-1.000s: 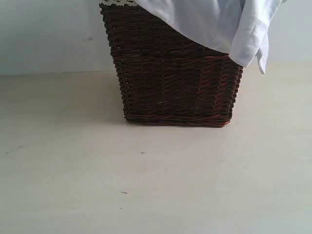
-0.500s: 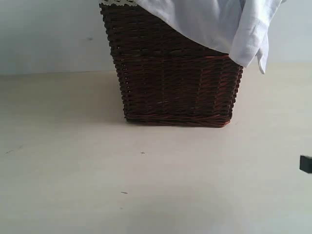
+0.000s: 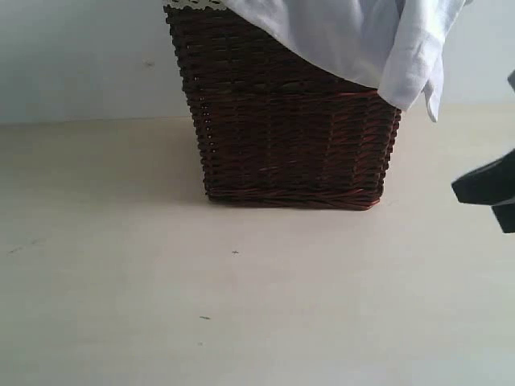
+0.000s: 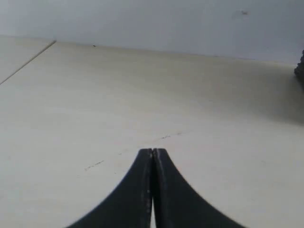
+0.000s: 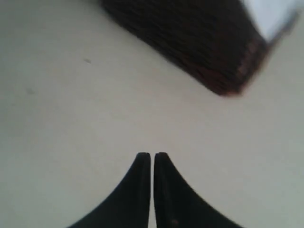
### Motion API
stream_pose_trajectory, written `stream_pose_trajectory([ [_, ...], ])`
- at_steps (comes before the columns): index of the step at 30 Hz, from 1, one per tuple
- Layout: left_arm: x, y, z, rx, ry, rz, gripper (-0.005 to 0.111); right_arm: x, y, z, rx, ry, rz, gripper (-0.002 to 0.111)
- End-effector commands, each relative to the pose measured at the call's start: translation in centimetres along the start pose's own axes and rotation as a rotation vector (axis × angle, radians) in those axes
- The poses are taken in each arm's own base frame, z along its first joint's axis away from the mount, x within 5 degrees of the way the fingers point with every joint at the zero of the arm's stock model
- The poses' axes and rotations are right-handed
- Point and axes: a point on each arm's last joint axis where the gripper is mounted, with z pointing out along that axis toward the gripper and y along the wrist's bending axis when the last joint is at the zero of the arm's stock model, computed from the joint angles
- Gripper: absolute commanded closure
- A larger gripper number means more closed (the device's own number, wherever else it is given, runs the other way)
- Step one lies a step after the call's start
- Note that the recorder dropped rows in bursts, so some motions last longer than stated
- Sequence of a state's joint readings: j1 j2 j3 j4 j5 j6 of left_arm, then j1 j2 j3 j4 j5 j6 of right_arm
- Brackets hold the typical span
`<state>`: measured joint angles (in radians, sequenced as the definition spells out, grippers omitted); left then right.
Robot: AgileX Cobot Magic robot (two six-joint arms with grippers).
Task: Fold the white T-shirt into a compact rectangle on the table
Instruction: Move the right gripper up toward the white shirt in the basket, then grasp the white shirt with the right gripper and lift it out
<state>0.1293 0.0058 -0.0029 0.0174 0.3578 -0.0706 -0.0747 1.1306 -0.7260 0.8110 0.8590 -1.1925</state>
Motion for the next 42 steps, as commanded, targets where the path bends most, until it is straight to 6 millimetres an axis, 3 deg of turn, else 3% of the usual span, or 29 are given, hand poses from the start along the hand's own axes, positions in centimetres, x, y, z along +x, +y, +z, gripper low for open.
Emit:
stream_pose_trajectory([
  [1, 0.0, 0.0, 0.0, -0.003, -0.011, -0.004, 0.107, -2.4, 0.6, -2.1, -0.159, -0.228, -0.263, 0.098],
  [3, 0.0, 0.0, 0.0, -0.003, -0.011, -0.004, 0.107, -2.6, 0.0, -2.5, -0.132, -0.257, -0.240, 0.087],
  [6, 0.0, 0.0, 0.0, -0.003, -0.011, -0.004, 0.107, -2.7, -1.1, -2.8, -0.103, -0.288, -0.183, 0.061],
  [9, 0.0, 0.0, 0.0, -0.003, -0.011, -0.004, 0.107, -3.2, -2.3, -2.6, -0.090, -0.373, -0.045, 0.042],
  [16, 0.0, 0.0, 0.0, -0.003, -0.011, -0.004, 0.107, -4.4, -4.7, -0.8, -0.188, -0.567, 0.260, 0.043],
  [21, 0.0, 0.0, 0.0, -0.003, -0.011, -0.004, 0.107, -4.1, -6.6, 1.0, -0.194, -0.567, 0.348, 0.043],
  [24, 0.0, 0.0, 0.0, -0.003, -0.011, -0.004, 0.107, -5.0, -7.3, 1.9, -0.225, -0.571, 0.350, 0.044],
  [27, 0.0, 0.0, 0.0, -0.003, -0.011, -0.004, 0.107, -6.1, -7.5, 2.6, -0.268, -0.572, 0.322, 0.049],
  [29, 0.0, 0.0, 0.0, -0.003, -0.011, -0.004, 0.107, -7.1, -7.2, 2.3, -0.317, -0.593, 0.281, 0.066],
  [32, 0.0, 0.0, 0.0, -0.003, -0.011, -0.004, 0.107, -8.2, -6.5, 0.9, -0.340, -0.630, 0.223, 0.104],
  [33, 0.0, 0.0, 0.0, -0.003, -0.011, -0.004, 0.107, -8.3, -6.4, 0.7, -0.338, -0.635, 0.214, 0.109],
  [38, 0.0, 0.0, 0.0, -0.003, -0.011, -0.004, 0.107, -9.6, -4.9, -2.1, -0.307, -0.757, 0.150, 0.108],
  [42, 0.0, 0.0, 0.0, -0.003, -0.011, -0.004, 0.107, -12.2, -3.8, -5.8, -0.128, -0.860, -0.170, 0.108],
])
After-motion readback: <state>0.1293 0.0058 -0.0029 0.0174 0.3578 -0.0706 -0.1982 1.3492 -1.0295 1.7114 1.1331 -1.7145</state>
